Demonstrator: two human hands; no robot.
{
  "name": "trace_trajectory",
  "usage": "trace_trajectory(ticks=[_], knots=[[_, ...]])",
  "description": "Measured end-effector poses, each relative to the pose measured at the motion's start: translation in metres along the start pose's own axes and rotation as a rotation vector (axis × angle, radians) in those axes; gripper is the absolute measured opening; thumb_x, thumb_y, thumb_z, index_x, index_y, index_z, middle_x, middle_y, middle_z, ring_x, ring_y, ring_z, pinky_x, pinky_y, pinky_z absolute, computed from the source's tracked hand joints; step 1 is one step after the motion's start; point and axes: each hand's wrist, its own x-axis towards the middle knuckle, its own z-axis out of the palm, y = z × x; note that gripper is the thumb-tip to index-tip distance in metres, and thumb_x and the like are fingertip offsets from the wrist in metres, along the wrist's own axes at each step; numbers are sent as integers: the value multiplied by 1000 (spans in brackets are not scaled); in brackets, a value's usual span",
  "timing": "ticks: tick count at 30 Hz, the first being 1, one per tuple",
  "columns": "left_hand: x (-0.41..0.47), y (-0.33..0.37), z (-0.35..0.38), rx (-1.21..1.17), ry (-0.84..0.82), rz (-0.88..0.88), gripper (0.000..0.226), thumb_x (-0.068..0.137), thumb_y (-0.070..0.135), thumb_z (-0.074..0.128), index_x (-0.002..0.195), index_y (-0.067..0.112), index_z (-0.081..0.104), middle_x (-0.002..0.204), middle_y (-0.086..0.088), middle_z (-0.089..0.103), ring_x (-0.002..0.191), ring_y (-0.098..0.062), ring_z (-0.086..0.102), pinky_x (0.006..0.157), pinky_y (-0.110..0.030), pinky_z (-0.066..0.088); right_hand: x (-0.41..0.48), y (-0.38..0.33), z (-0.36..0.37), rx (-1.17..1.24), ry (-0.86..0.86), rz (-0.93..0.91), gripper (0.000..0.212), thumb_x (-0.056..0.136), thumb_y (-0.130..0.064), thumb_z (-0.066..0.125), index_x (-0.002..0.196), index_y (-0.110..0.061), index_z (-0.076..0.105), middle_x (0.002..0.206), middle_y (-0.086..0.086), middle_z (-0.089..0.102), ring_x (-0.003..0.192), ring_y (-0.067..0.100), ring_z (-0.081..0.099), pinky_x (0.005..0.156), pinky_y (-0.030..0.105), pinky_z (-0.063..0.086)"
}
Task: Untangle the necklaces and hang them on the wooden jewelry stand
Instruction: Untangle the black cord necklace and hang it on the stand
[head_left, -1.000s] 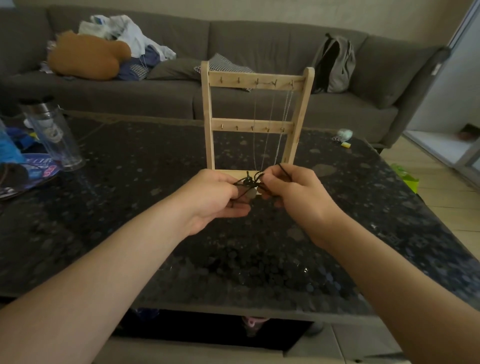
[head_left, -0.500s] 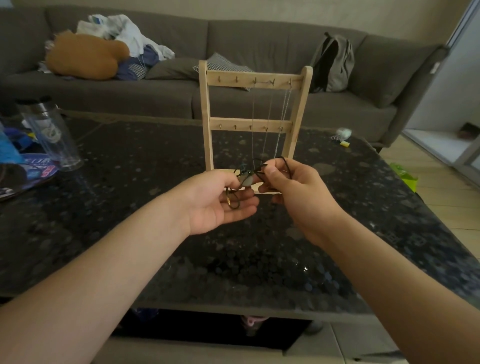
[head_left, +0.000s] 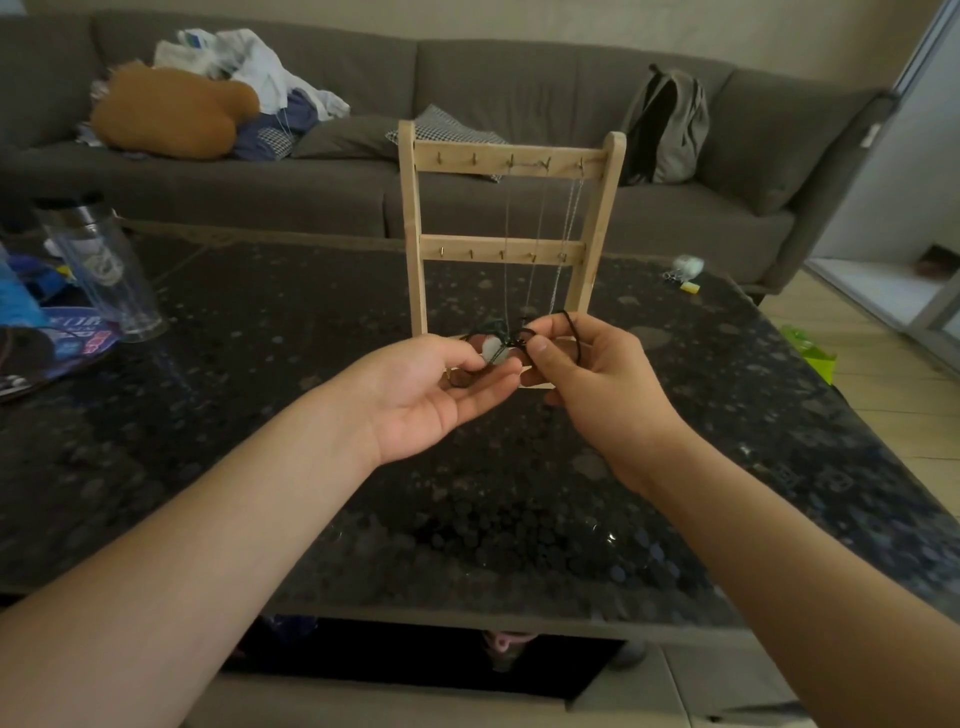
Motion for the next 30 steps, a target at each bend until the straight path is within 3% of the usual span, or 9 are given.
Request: trace_trajectory(ticks=[3, 9, 12, 14, 18, 22, 25, 28, 30], knots=[[2, -1, 0, -20, 2, 7, 24, 104, -12, 52, 124, -8, 65, 116, -29, 74, 98, -28, 82, 81, -39, 69, 0, 1, 2, -27, 9, 16, 10, 109, -18, 62, 110, -19, 72, 95, 0, 81, 87, 12, 77, 66, 14, 54], [4, -1, -2, 9, 31, 15, 33, 105, -14, 48, 120, 4, 71, 116, -18, 75, 91, -21, 79, 89, -41, 67, 2, -1, 4, 77, -12, 134, 15, 112, -21, 55, 107, -19, 70, 91, -2, 76, 83, 11, 72, 76, 31, 55], [5, -1, -1, 7, 32, 40, 46, 102, -19, 44, 134, 8, 64, 97, -9, 76, 87, -20, 77, 88, -41, 63, 1, -2, 5, 228, -51, 205, 19, 114, -20, 51, 104, -20, 68, 96, 2, 73, 88, 18, 70, 77, 35, 53], [4, -1, 0, 1, 47, 55, 48, 101, -21, 44, 130, 12, 63, 85, -6, 75, 82, -20, 78, 88, -42, 62, 0, -6, 5, 356, -79, 259, 24, 114, -17, 47, 98, -19, 65, 97, 6, 71, 91, 23, 69, 76, 35, 52], [5, 1, 0, 22, 159, 100, 52, 99, -24, 37, 116, 13, 70, 90, -8, 72, 85, -20, 74, 86, -41, 63, 1, -7, 4, 481, -17, 354, 23, 103, -11, 46, 89, -15, 64, 94, 9, 71, 87, 27, 71, 73, 37, 54], [7, 1, 0, 124, 280, 113, 55, 95, -24, 33, 110, 9, 74, 86, -7, 65, 72, -15, 61, 80, -39, 62, 1, -5, 0, 395, -40, 423, 23, 90, -19, 42, 75, -15, 59, 82, 9, 69, 72, 26, 69, 67, 36, 52], [6, -1, 1, 134, 279, 87, 44, 96, -15, 38, 105, 6, 76, 78, -6, 66, 72, -17, 63, 84, -42, 61, 2, -5, -1, 270, -112, 491, 29, 93, -33, 46, 67, -21, 55, 76, 8, 68, 68, 25, 64, 72, 38, 51], [7, -2, 3, 179, 297, 126, 36, 102, -3, 44, 100, 12, 77, 79, -4, 69, 82, -22, 71, 90, -48, 61, 2, -2, 0, 138, -135, 531, 19, 93, -29, 58, 77, -20, 54, 71, 6, 64, 69, 25, 63, 75, 38, 55], [8, -2, 5, 219, 334, 173, 35, 106, 4, 44, 98, 15, 76, 87, -6, 72, 90, -25, 74, 95, -49, 60, 2, -2, 2, 120, -134, 574, 13, 93, -25, 62, 91, -14, 55, 67, 5, 60, 70, 27, 65, 66, 33, 58]])
